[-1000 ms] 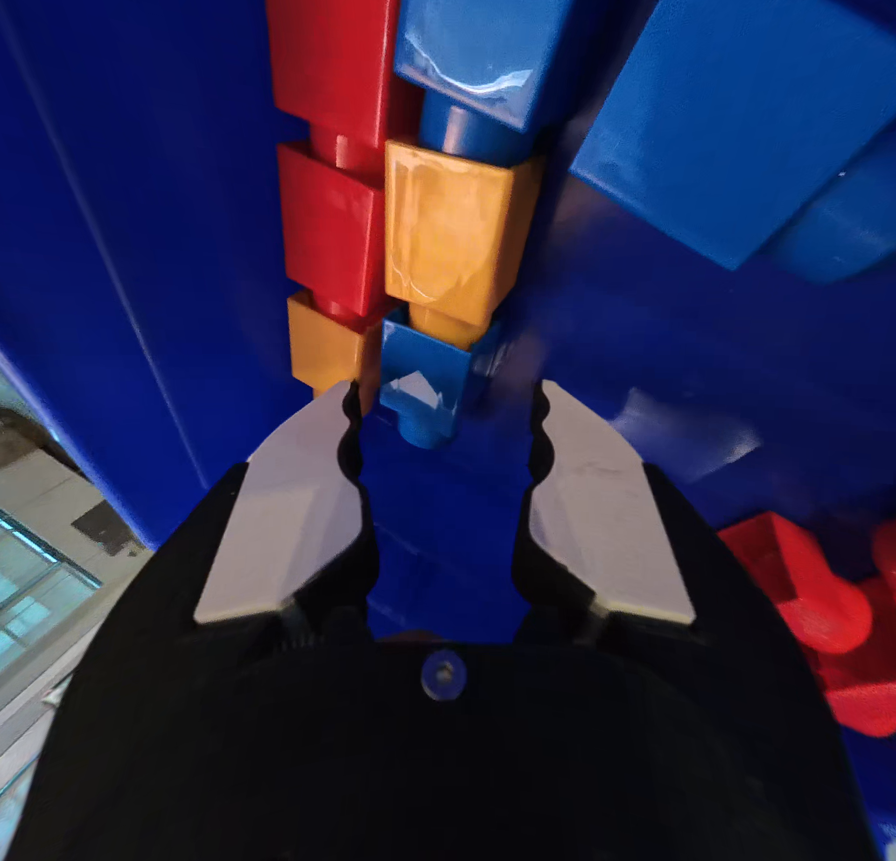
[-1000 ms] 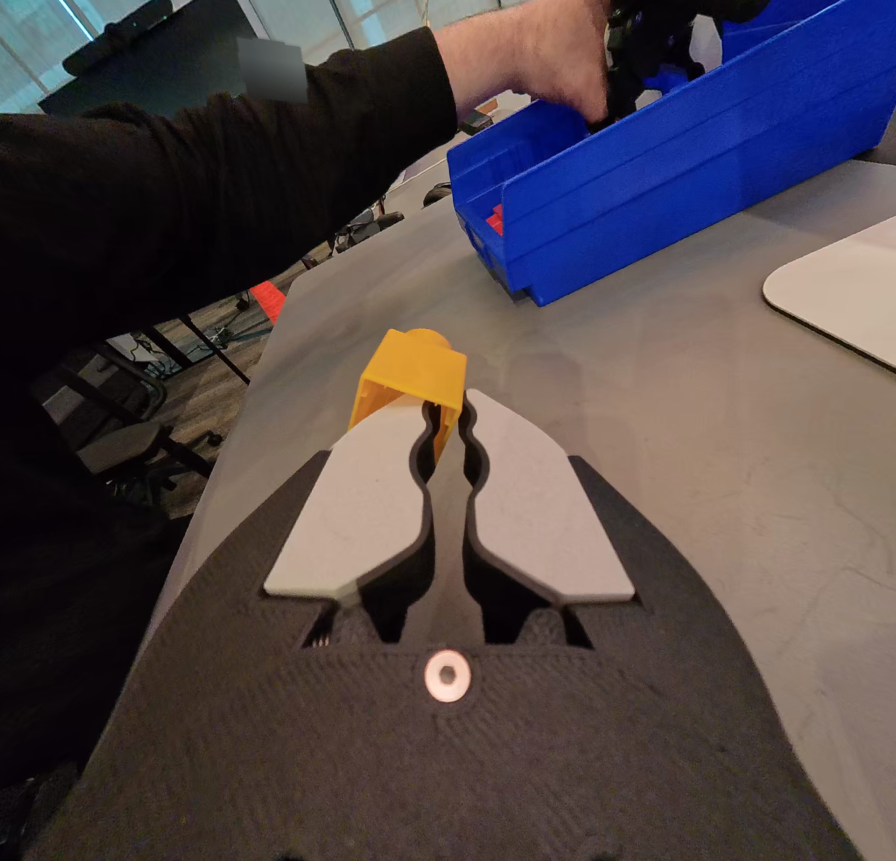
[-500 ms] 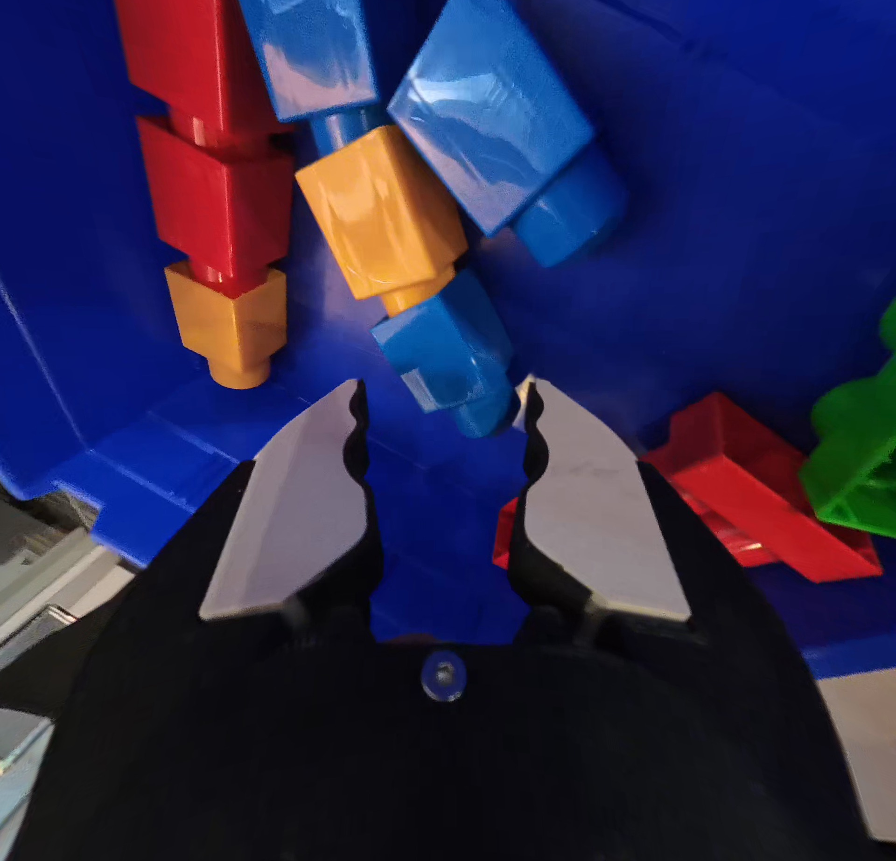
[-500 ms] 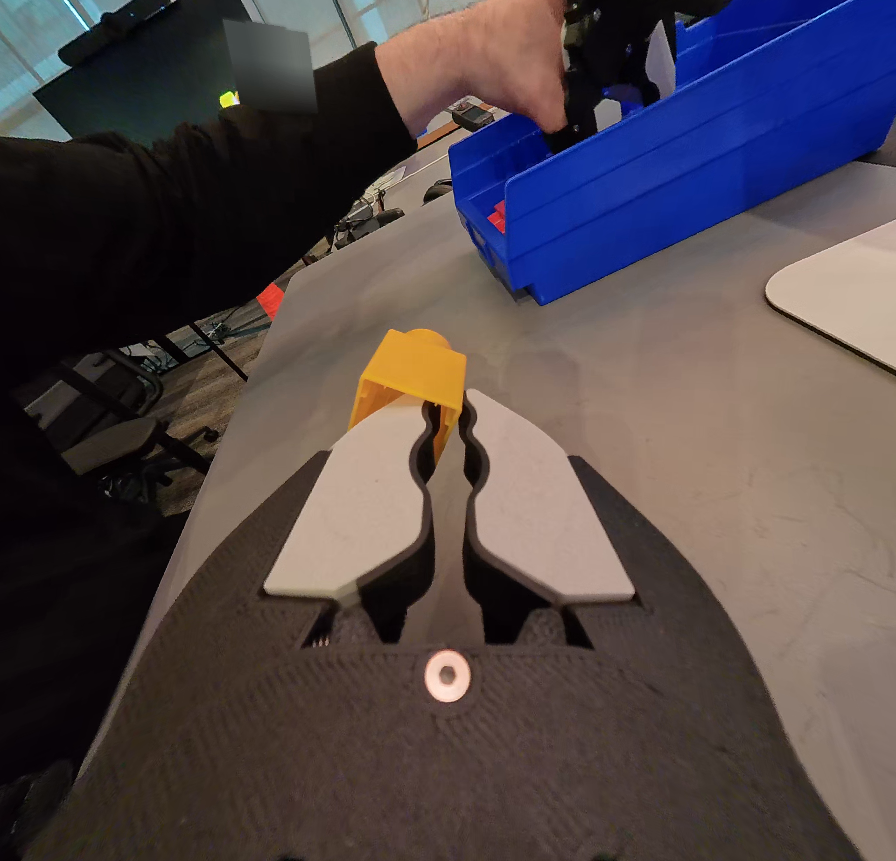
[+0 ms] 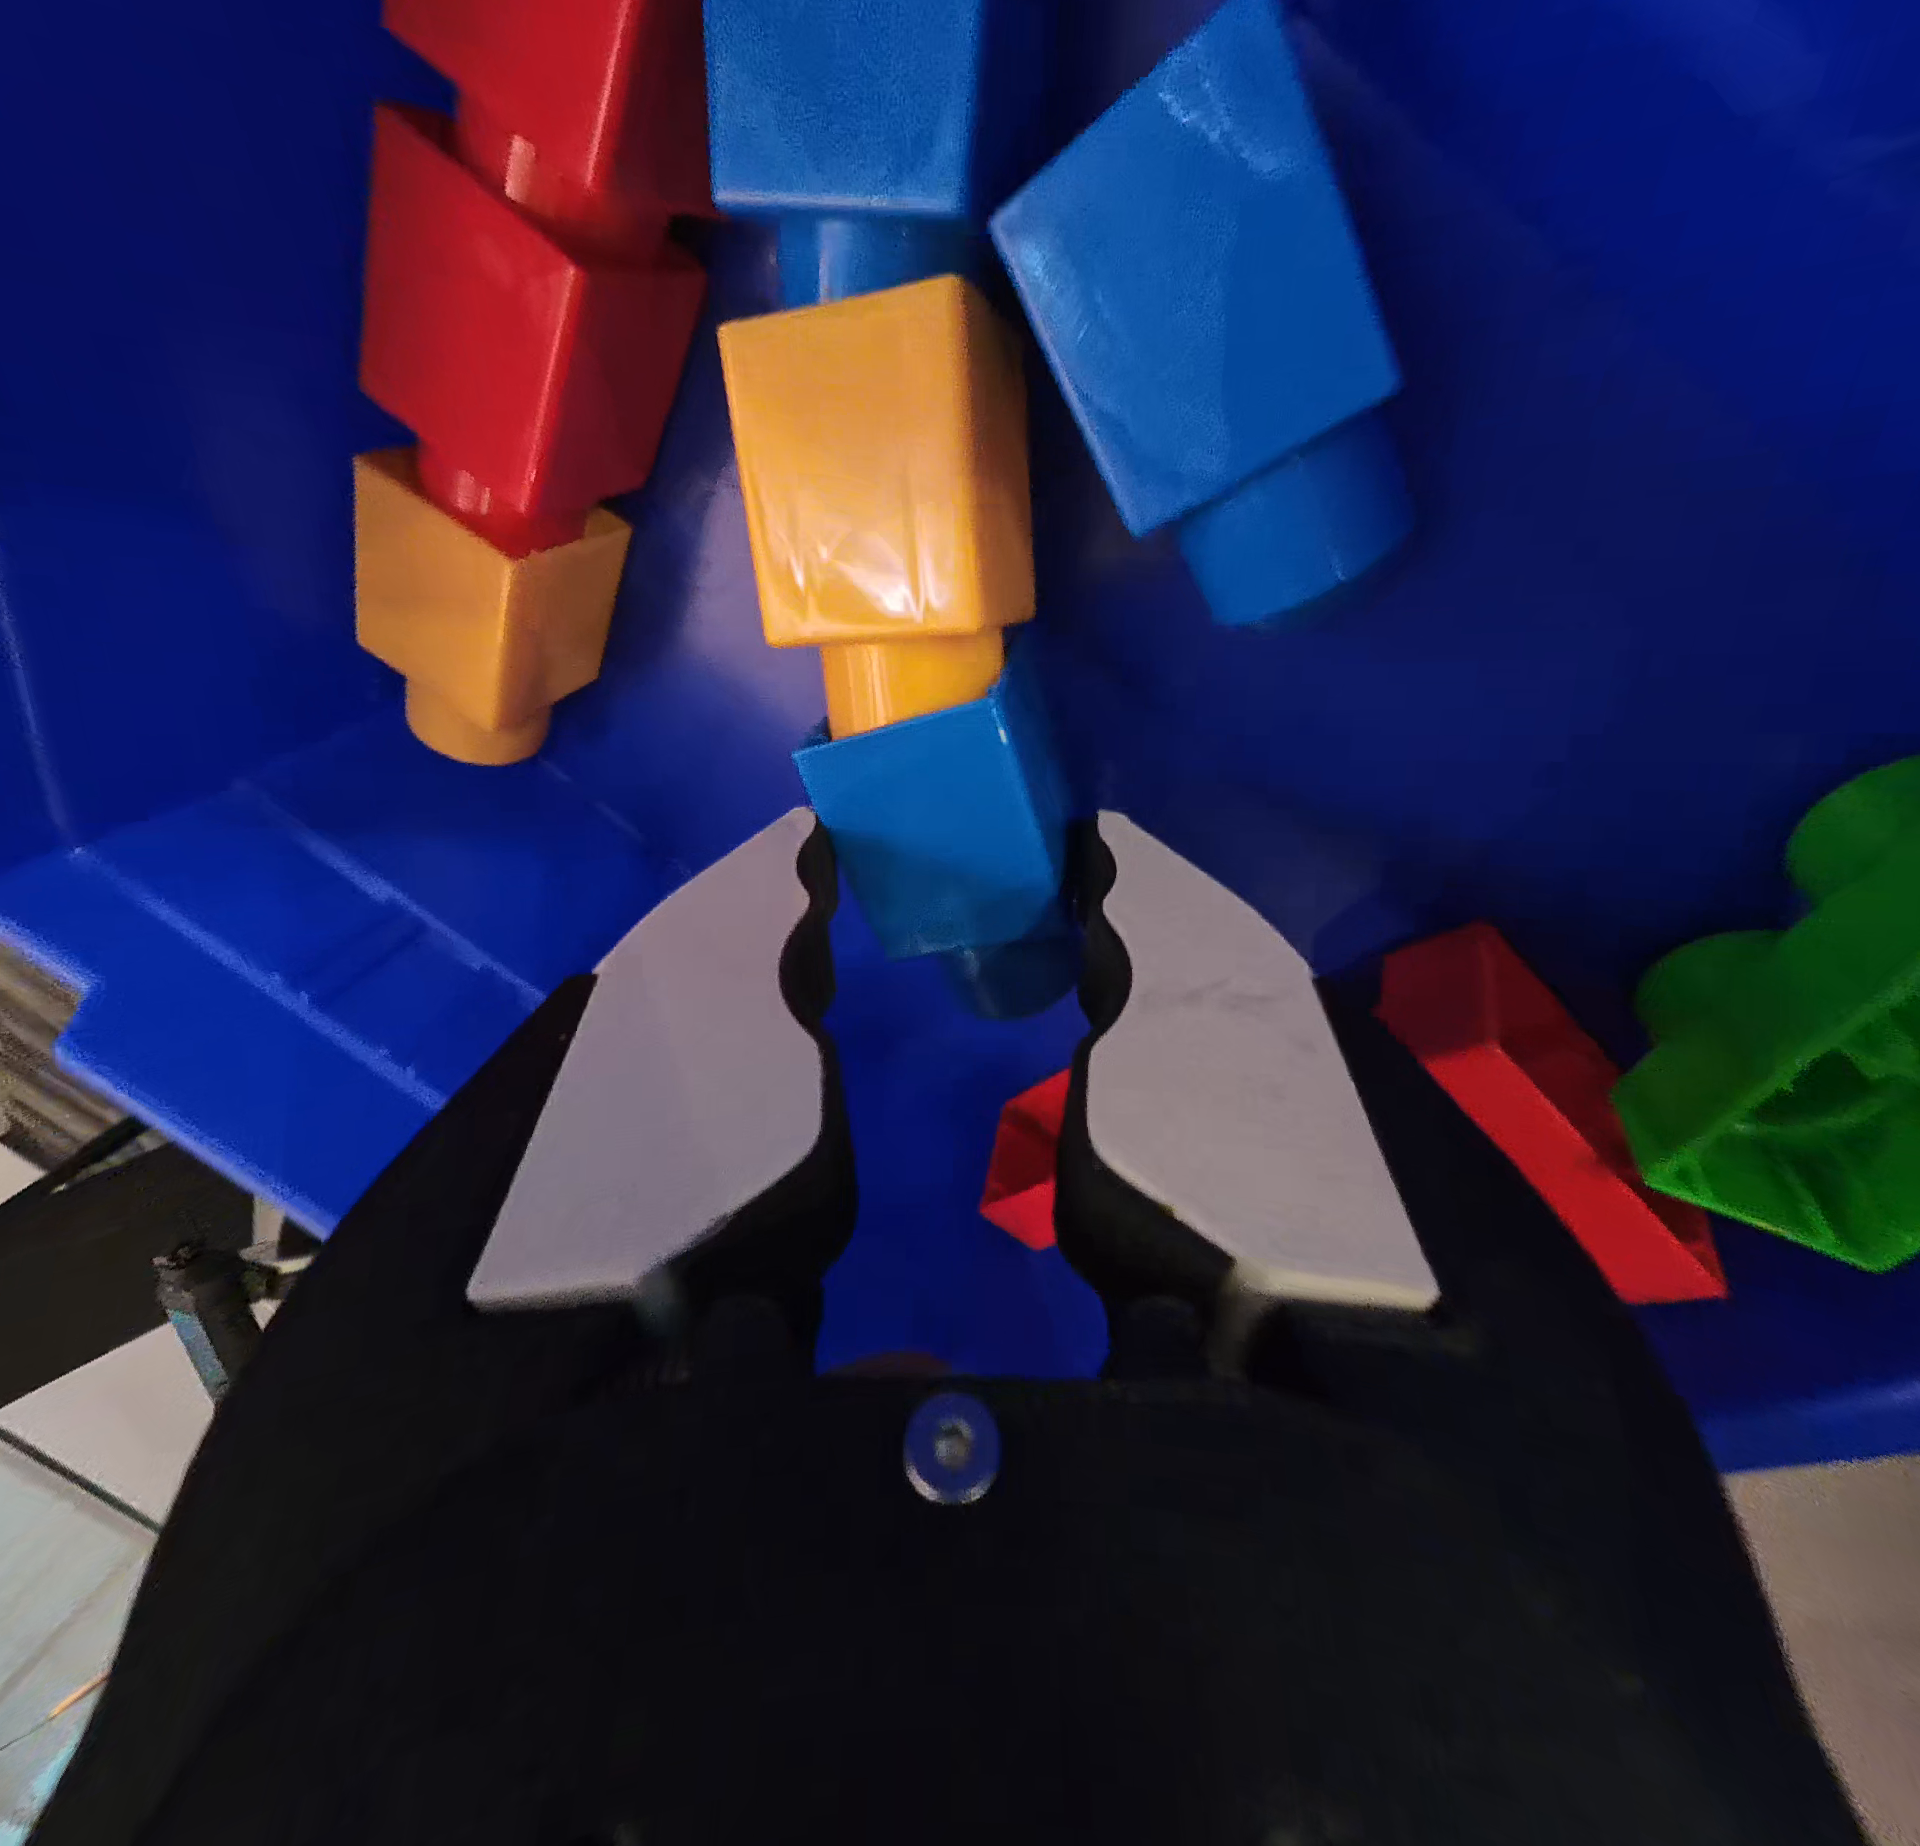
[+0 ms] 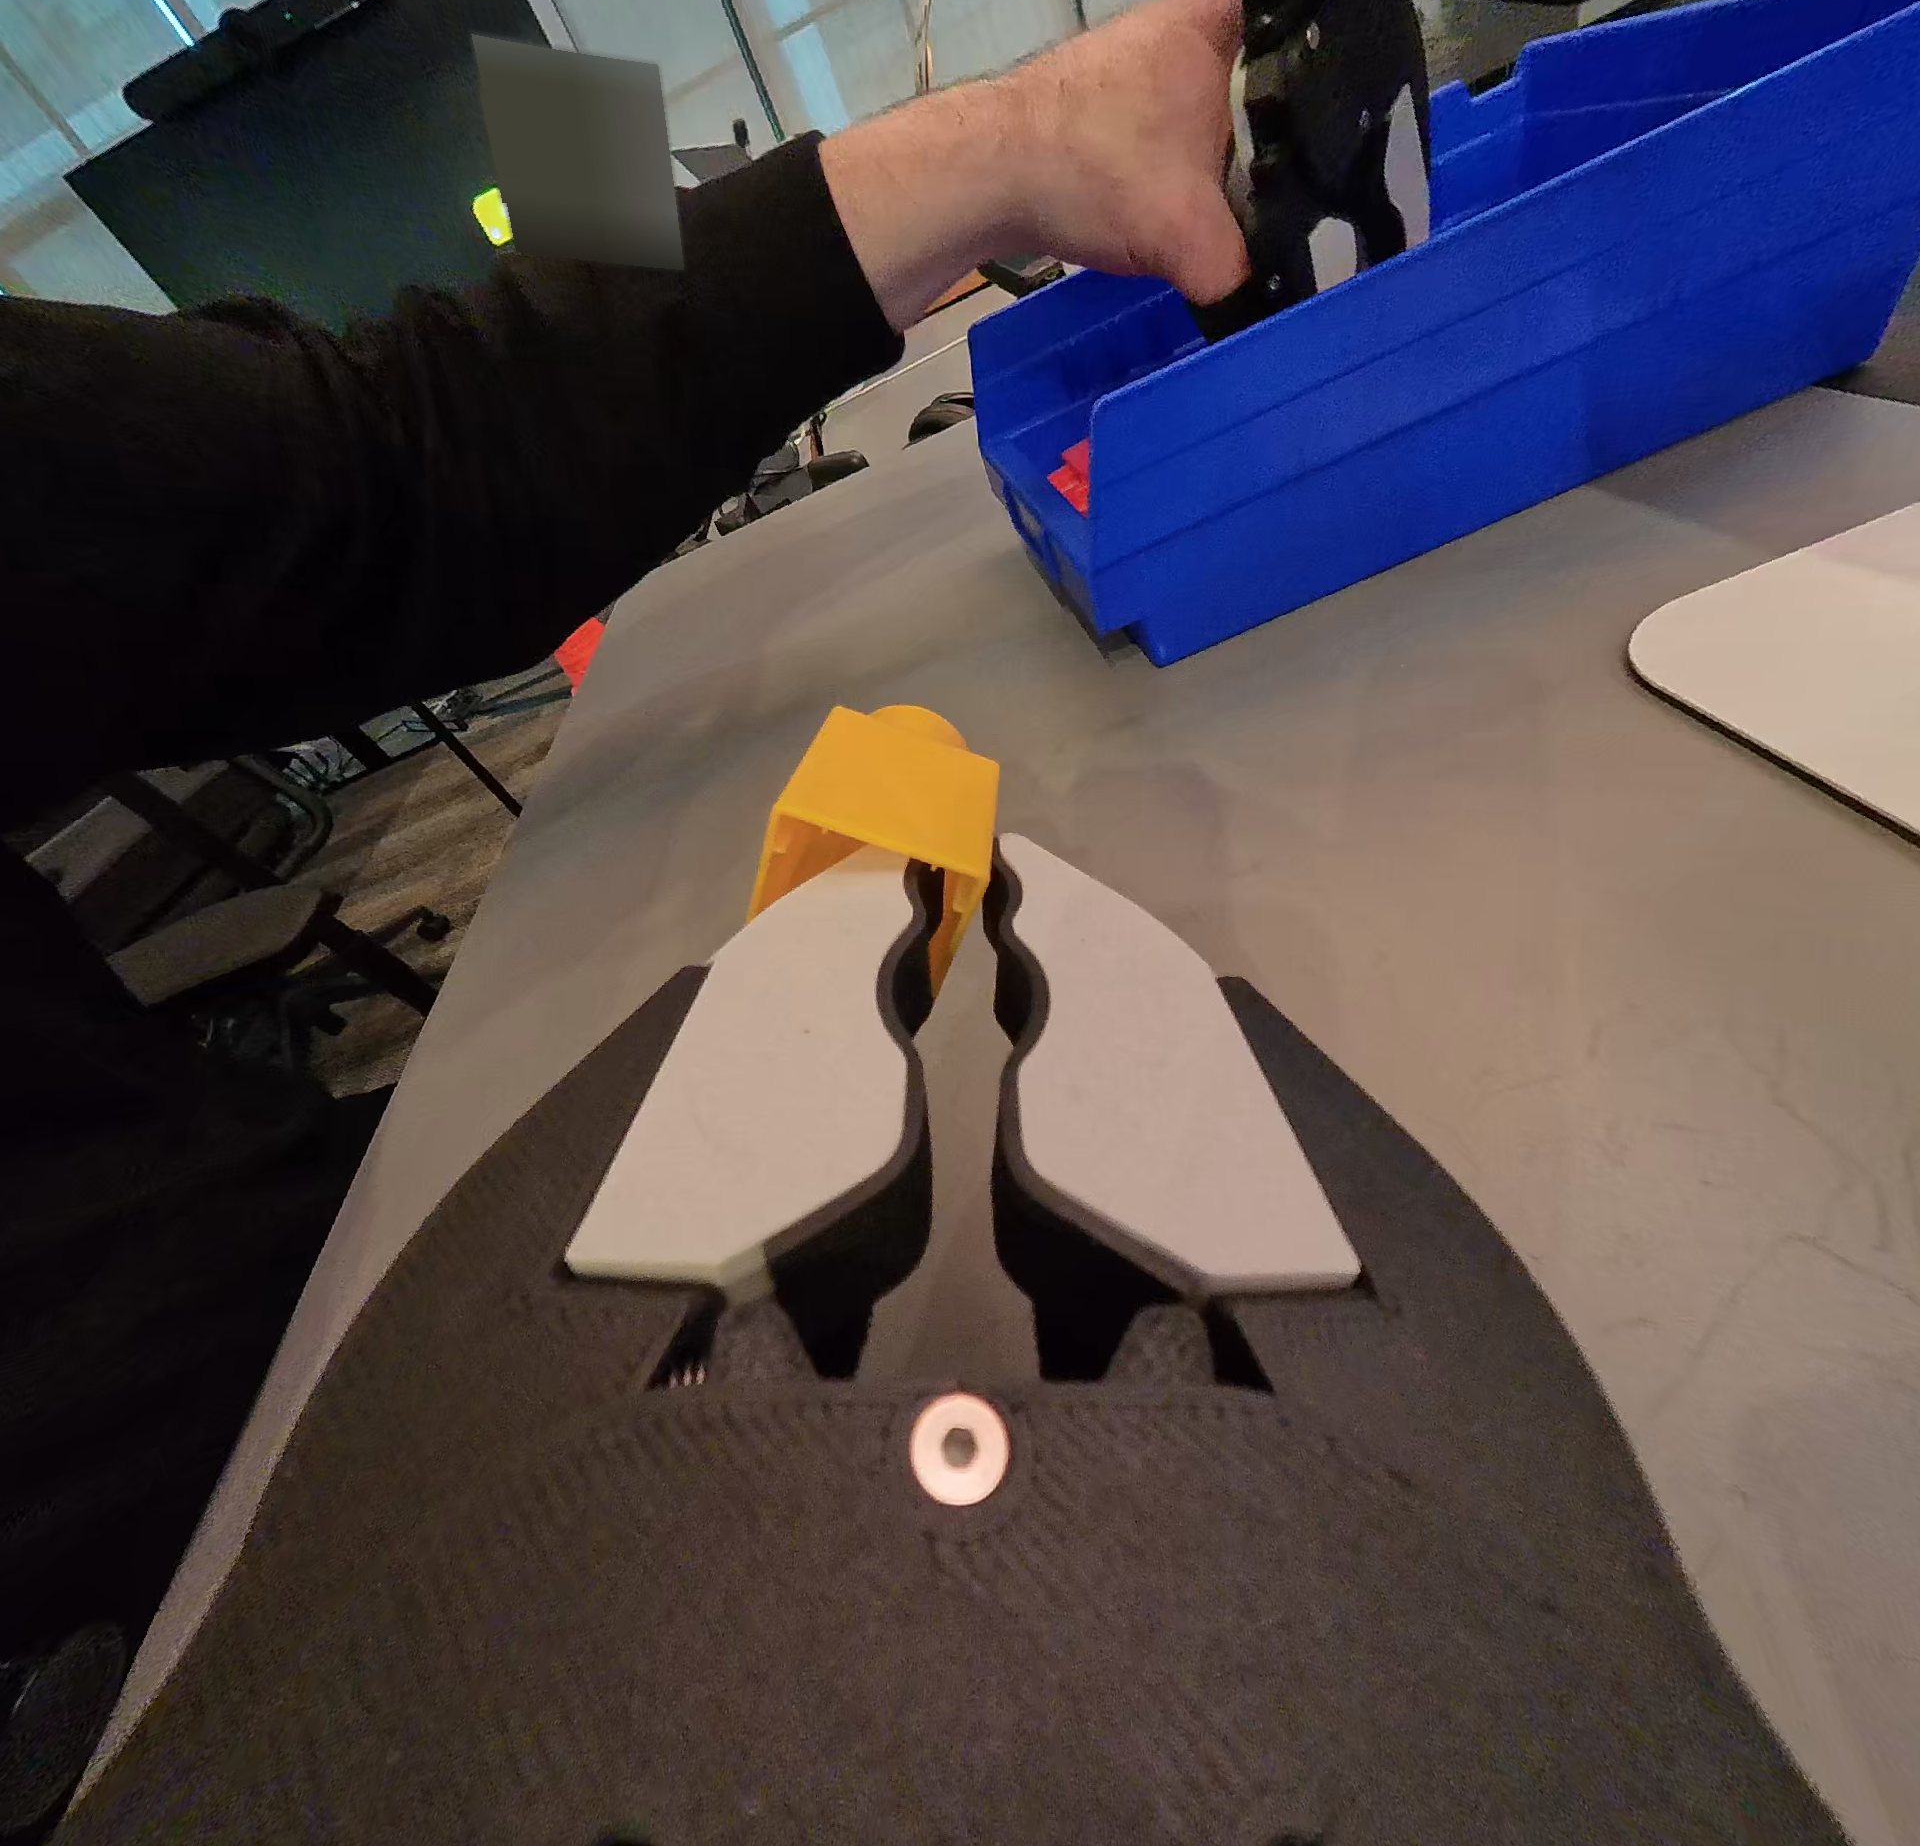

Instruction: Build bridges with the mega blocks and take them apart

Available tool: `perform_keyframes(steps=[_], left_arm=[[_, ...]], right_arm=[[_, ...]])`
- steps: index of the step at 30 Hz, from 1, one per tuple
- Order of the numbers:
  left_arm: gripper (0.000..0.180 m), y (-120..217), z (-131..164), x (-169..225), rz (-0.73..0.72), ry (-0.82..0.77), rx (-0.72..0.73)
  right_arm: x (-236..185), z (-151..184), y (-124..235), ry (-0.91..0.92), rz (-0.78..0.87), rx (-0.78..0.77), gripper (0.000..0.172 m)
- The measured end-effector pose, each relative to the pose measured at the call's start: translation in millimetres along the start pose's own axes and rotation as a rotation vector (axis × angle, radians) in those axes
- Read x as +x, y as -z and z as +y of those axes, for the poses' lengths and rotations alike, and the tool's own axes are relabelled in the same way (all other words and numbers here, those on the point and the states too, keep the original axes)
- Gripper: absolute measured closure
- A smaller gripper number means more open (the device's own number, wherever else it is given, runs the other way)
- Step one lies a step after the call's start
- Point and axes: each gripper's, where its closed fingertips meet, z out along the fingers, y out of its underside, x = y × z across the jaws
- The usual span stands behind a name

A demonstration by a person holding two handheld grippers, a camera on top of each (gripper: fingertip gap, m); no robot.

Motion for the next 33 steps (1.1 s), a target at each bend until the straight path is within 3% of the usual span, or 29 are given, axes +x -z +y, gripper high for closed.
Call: perform_keyframes(steps=[3, 5, 12, 18, 23, 27, 33], left_arm=[[0.137, 11.2, 1.9, 1.6, -0.025, -0.021, 0.037], [0.137, 15.2, 6.5, 12.6, 0.035, -0.012, 0.037], [0.138, 7.4, 29.8, 39.8, 0.180, -0.057, -0.086], [0.138, 2.8, 35.5, 40.4, 0.208, -0.057, -0.156], [0.140, 12.2, 52.0, 17.0, 0.025, -0.148, -0.295], [0.140, 34.1, 51.3, 8.6, -0.060, -0.204, -0.315], [0.141, 81.2, 42.4, 21.9, -0.089, -0.189, -0.132]], right_arm=[[-0.6, 0.2, -0.3, 0.007, 0.001, -0.002, 0.165], [-1.0, 0.6, -0.6, 0.011, 0.000, -0.005, 0.165], [-2.1, 1.5, -1.1, 0.022, 0.002, -0.012, 0.165], [-2.6, 1.8, -1.1, 0.025, 0.001, -0.013, 0.165], [-2.0, 1.9, -0.7, 0.028, 0.005, -0.015, 0.165], [-2.1, 1.7, -0.7, 0.031, 0.006, -0.014, 0.165], [-3.0, -1.7, 1.5, 0.077, 0.015, 0.007, 0.165]])
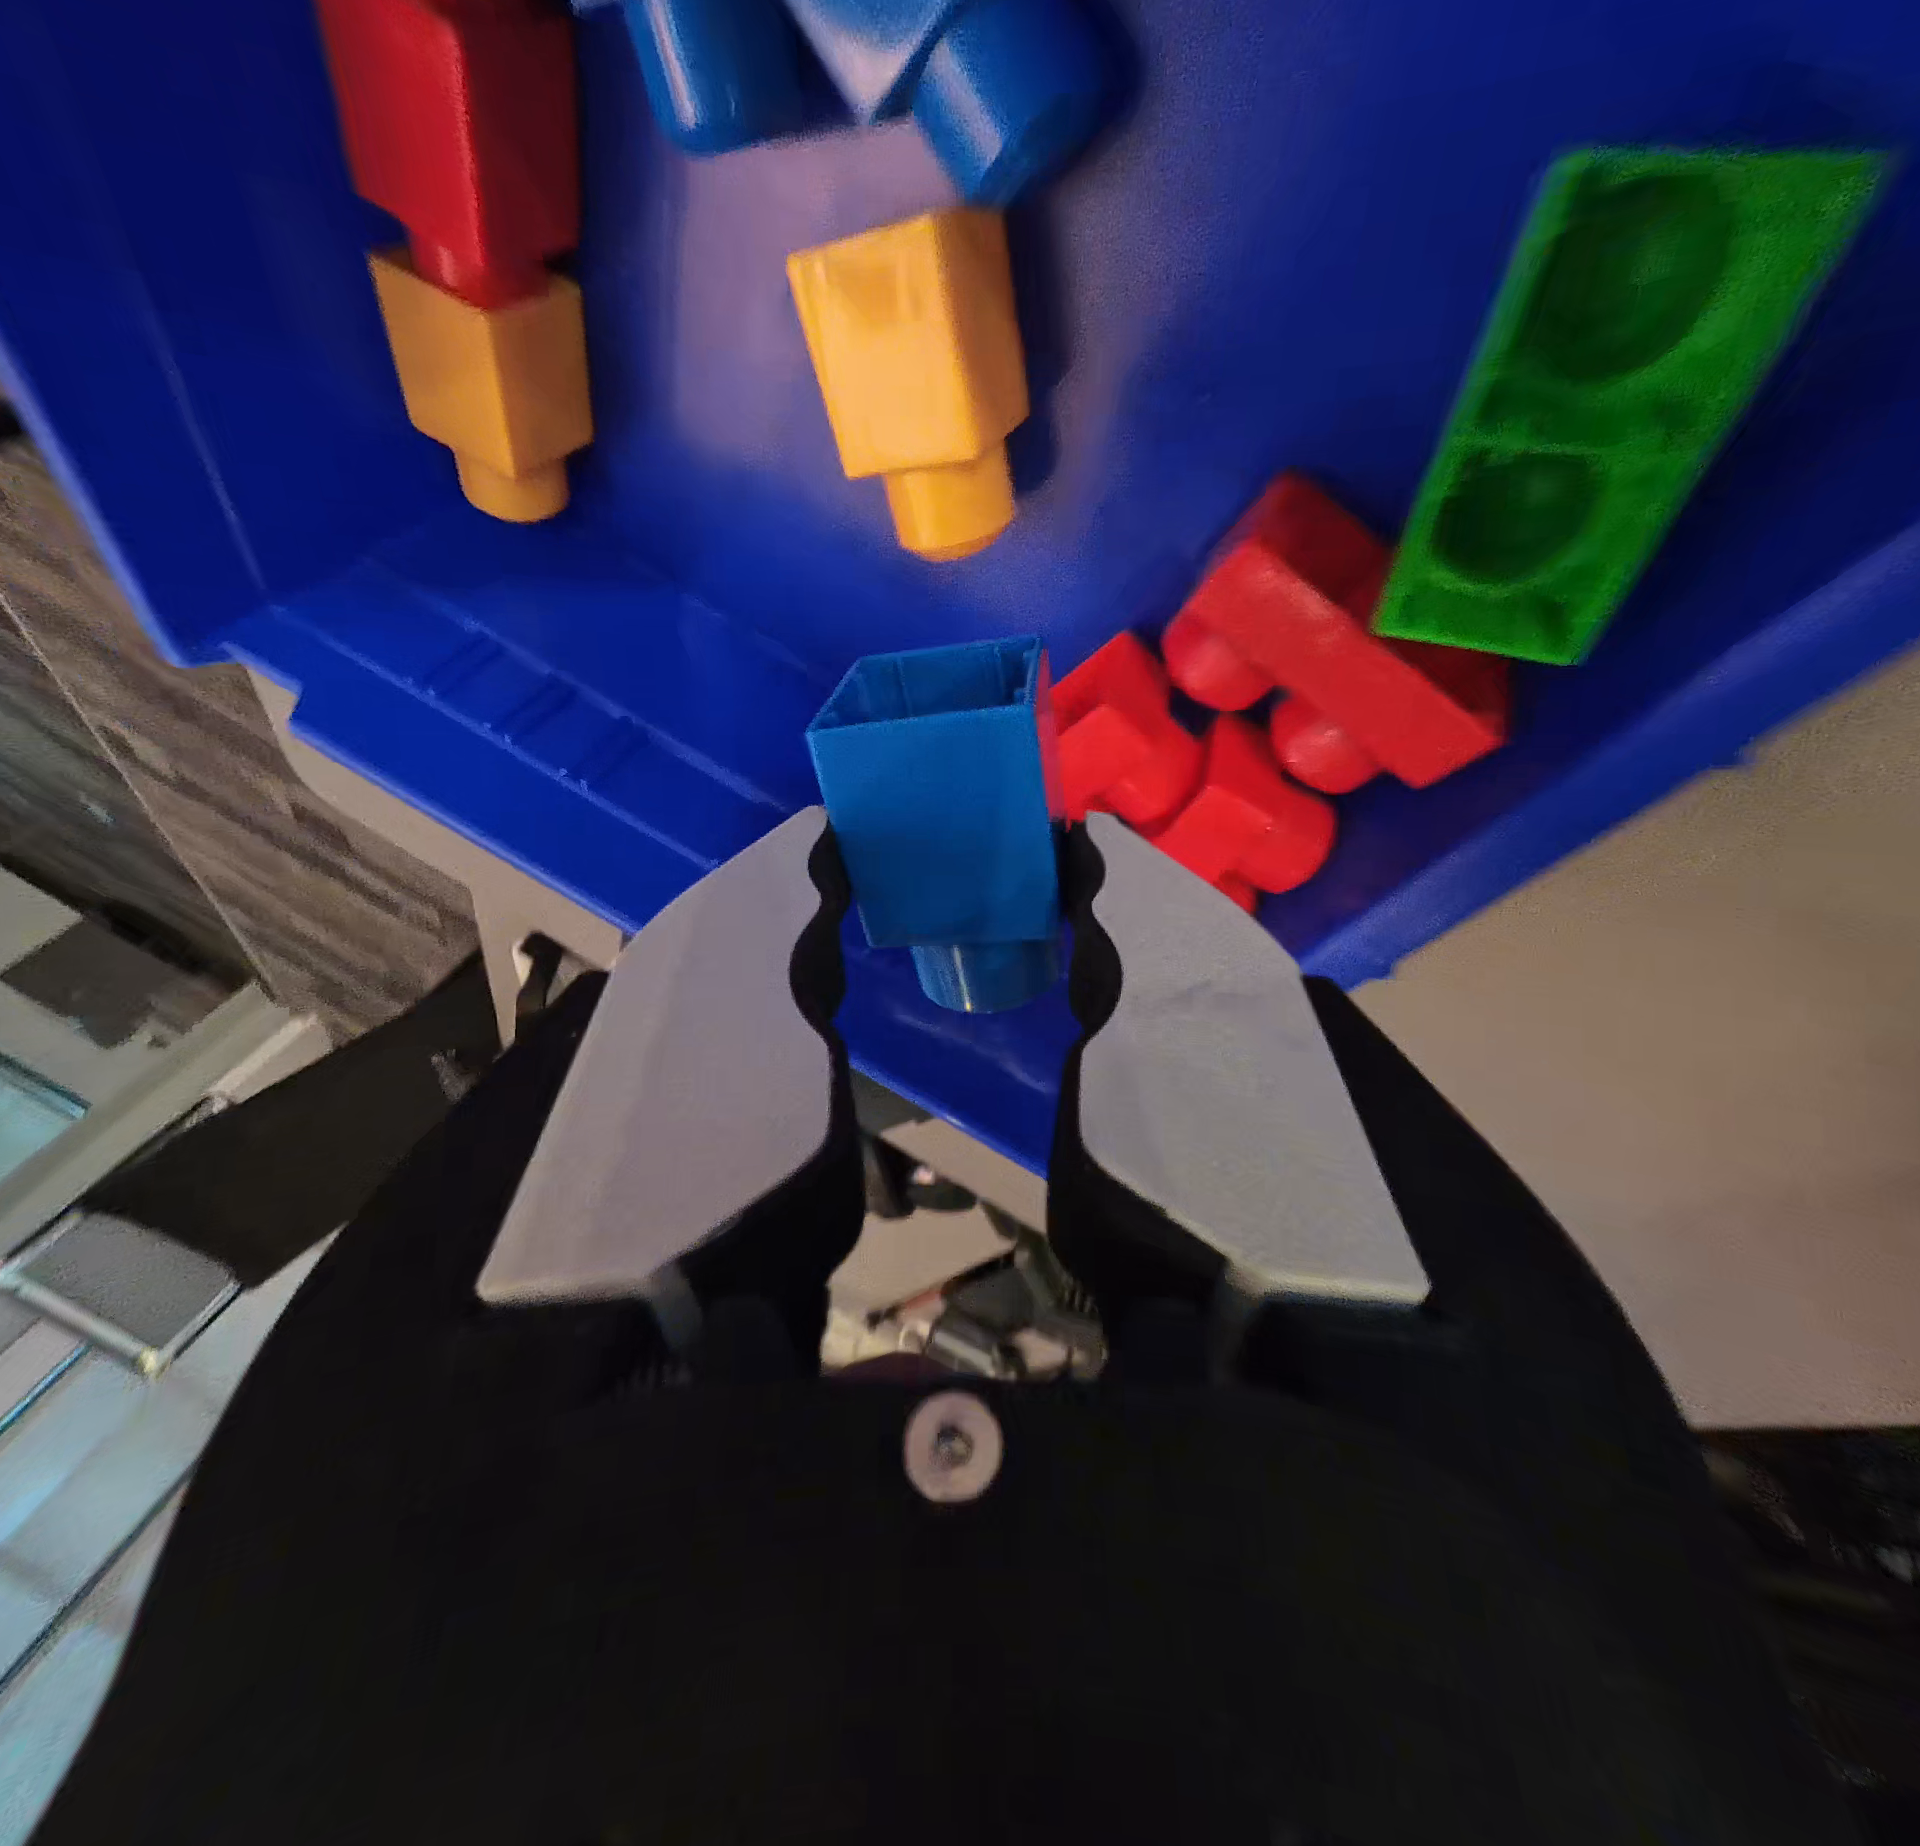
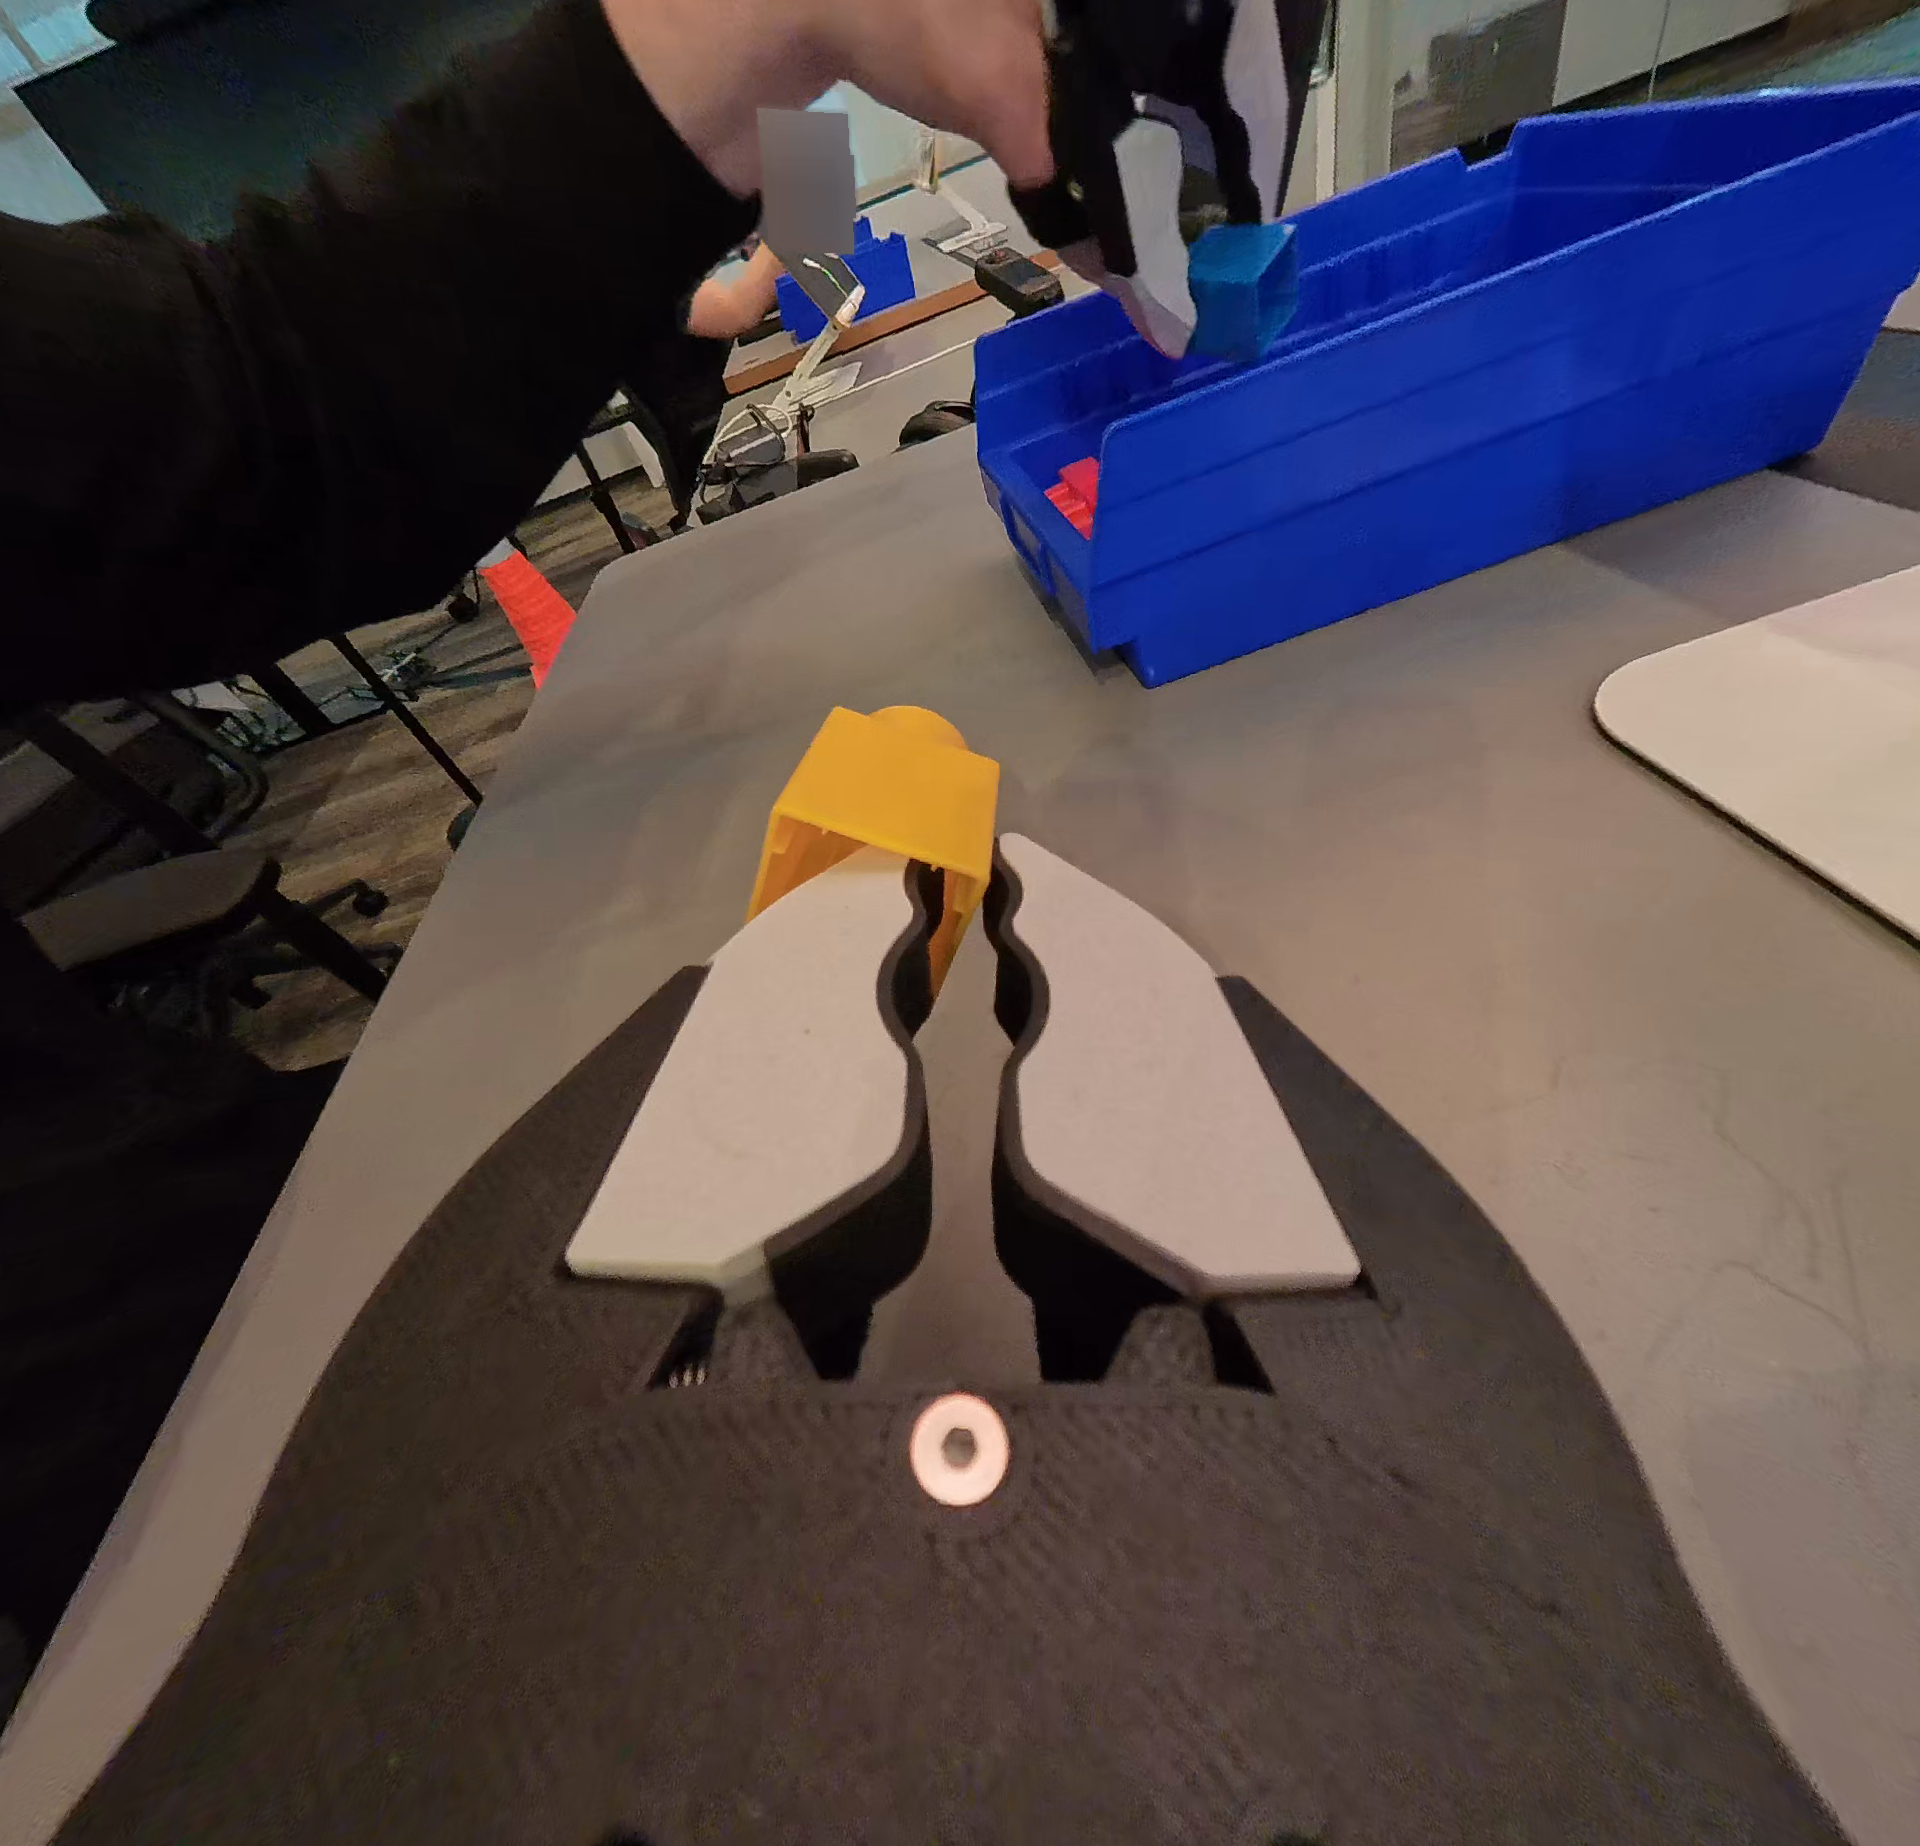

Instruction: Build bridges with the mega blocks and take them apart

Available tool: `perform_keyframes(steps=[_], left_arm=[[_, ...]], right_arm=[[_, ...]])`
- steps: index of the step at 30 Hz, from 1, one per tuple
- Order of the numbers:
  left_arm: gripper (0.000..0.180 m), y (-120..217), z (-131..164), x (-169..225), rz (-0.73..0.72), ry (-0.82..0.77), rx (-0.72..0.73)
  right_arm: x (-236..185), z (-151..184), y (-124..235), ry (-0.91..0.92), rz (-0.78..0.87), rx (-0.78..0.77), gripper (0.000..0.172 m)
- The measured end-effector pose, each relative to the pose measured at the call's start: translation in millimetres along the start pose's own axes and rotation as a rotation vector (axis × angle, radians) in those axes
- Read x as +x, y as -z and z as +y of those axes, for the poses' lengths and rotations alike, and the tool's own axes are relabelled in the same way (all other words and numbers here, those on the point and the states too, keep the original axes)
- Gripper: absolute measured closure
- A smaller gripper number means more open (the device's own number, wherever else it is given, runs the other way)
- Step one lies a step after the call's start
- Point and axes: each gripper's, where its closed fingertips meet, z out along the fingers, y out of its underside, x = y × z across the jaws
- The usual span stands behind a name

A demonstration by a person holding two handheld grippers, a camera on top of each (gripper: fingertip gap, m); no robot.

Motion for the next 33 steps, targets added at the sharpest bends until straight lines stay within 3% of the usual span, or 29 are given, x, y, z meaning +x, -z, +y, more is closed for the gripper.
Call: perform_keyframes(steps=[8, 14, 22, 33], left_arm=[[0.141, 83.1, -61.3, 106.2, 0.048, -0.075, 0.471], [0.141, 105.2, -110.2, 171.9, 0.159, -0.158, 0.686], [0.142, 110.0, -138.6, 212.0, 0.330, -0.281, 0.750], [0.142, 117.6, -146.1, 229.2, 0.367, -0.378, 0.737]], right_arm=[[-19.6, -11.4, 1.1, 0.189, -0.017, 0.049, 0.165], [-34.4, -22.9, 6.6, 0.277, -0.050, 0.111, 0.165], [-40.7, -23.1, 7.2, 0.326, -0.068, 0.116, 0.165], [-33.0, -17.5, 3.8, 0.373, -0.008, 0.079, 0.164]])
